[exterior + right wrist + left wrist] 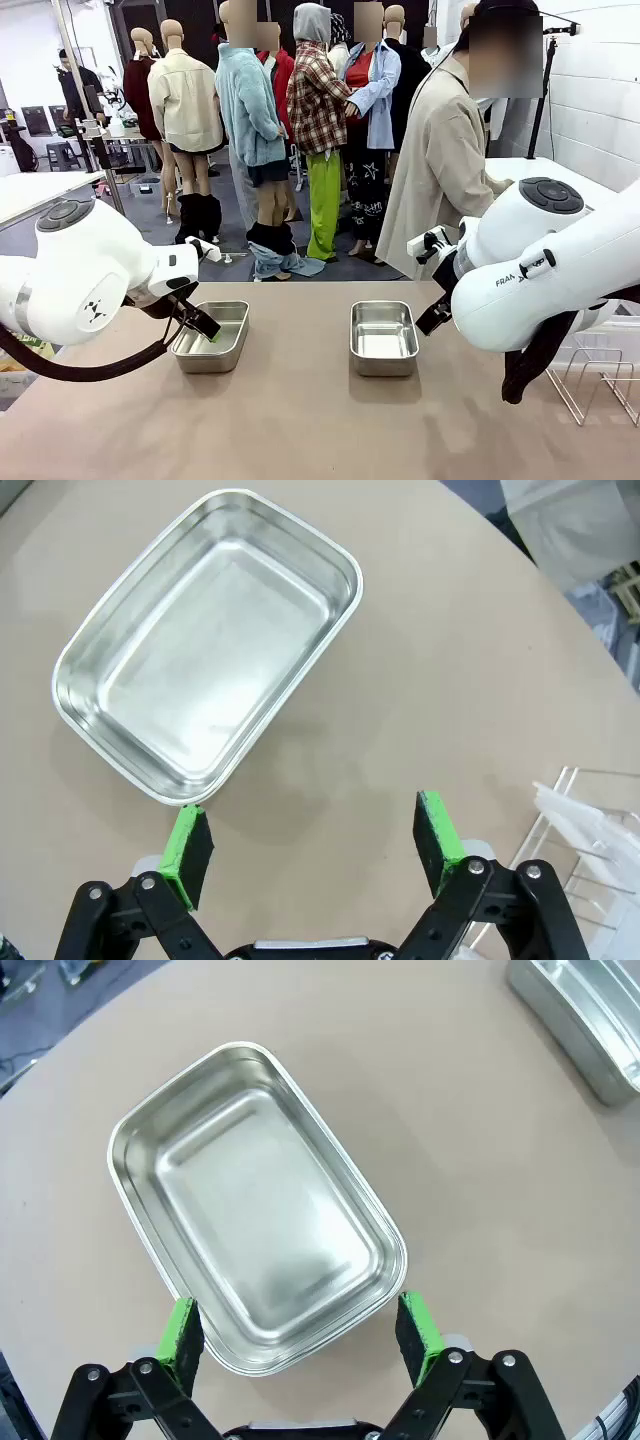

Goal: Place the bread in airtight containers.
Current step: Lift both Airtight Container.

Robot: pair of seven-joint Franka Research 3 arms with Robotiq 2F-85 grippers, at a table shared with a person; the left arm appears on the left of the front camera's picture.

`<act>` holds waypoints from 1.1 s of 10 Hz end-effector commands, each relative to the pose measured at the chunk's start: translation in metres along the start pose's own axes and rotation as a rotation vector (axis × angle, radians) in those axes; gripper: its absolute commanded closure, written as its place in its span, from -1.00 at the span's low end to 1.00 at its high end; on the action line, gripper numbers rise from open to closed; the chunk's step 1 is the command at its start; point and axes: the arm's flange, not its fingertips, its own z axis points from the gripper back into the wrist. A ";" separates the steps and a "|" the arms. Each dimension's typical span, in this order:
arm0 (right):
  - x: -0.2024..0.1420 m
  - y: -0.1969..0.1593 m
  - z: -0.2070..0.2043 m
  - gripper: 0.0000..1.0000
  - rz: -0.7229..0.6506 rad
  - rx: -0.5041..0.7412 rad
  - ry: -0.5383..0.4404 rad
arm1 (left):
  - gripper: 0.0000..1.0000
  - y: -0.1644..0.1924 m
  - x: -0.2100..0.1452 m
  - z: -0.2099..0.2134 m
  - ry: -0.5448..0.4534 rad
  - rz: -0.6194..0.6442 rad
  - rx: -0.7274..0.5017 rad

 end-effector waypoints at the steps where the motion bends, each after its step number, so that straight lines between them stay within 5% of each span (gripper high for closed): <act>1: 0.000 0.000 0.000 -1.00 0.000 0.000 0.000 | -1.00 0.000 0.000 0.000 0.000 0.000 0.000; 8: 0.000 0.000 0.000 -1.00 0.001 0.000 0.000 | -1.00 -0.001 0.000 0.000 0.000 -0.002 -0.001; 11: 0.024 -0.040 0.088 -1.00 -0.046 -0.167 -0.170 | -1.00 0.032 0.048 0.076 -0.047 -0.071 0.247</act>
